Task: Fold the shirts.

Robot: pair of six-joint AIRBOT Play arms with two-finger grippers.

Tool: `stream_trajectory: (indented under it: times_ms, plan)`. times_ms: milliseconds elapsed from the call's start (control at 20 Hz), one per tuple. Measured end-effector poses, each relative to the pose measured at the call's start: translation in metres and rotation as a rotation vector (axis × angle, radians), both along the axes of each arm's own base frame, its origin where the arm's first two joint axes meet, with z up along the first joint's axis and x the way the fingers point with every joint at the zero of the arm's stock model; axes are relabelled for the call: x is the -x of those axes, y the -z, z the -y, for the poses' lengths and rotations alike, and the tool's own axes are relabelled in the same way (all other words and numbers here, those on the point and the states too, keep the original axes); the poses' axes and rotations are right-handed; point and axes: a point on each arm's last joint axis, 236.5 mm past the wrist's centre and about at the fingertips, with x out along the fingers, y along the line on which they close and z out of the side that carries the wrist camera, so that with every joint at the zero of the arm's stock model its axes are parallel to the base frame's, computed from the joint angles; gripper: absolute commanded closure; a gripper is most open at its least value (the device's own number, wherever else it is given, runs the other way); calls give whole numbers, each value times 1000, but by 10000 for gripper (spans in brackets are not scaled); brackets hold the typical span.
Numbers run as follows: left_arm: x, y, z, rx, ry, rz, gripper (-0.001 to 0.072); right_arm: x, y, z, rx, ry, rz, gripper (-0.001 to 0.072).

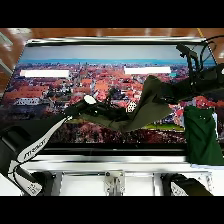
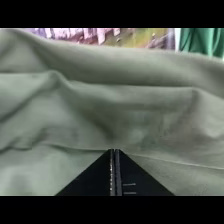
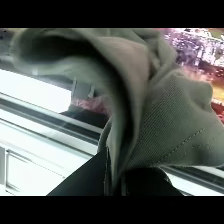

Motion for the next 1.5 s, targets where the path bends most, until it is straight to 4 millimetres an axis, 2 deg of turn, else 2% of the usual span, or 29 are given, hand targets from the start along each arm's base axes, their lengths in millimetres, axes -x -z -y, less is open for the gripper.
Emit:
stream_trajectory:
  times_ms: [150,250,300,400,500,550,600,650,700,800,900,1000,1100,1150,1200,1300,1350,1400,1450,1500]
  plan:
    - [-39,-29,-39,40,-57,65,668,-13,4,-6,16,10,34,646]
    - [-77,-65,-89,70,-141,138,668,-30,15,-25,20,-7,59,646]
    - [-96,-88,-122,84,-196,182,668,-40,24,-39,18,-21,68,646]
    - [-127,-134,-194,99,-324,278,668,-56,50,-82,-3,-71,71,646]
    - [-141,-180,-269,97,-452,378,668,-70,83,-132,-38,-107,65,638]
    - [-139,-203,-302,95,-498,424,668,-74,100,-158,-65,-115,58,638]
    - [-133,-222,-328,91,-536,464,668,-78,118,-186,-106,-110,49,598]
    - [-126,-240,-352,82,-571,506,668,-82,133,-212,-155,-90,39,280]
    - [-117,-254,-368,74,-591,537,668,-87,147,-238,-214,-62,29,65]
    - [-97,-277,-385,62,-602,588,667,-92,166,-276,-332,18,-11,54]
    - [-83,-290,-388,55,-592,616,668,-96,176,-292,-402,61,-45,54]
    - [-74,-292,-381,50,-567,622,667,-95,181,-287,-402,39,-66,54]
    - [-69,-288,-371,40,-534,617,667,-93,184,-260,-340,-17,-92,54]
    - [-67,-282,-366,27,-513,609,667,-92,186,-237,-285,-50,-107,54]
    - [-64,-276,-361,15,-496,601,667,-88,192,-210,-210,-85,-128,55]
    - [-61,-264,-354,-18,-466,585,668,-82,208,-135,-14,-110,-206,54]
    - [-60,-260,-352,-28,-453,579,668,-78,215,-94,68,-83,-265,54]
    - [-59,-256,-350,-40,-445,576,668,-74,219,-60,113,-45,-324,52]
    - [-58,-254,-349,-48,-439,574,668,-66,223,-35,126,-2,-387,51]
    - [-58,-252,-348,-53,-434,572,668,-60,227,-20,115,35,-434,51]
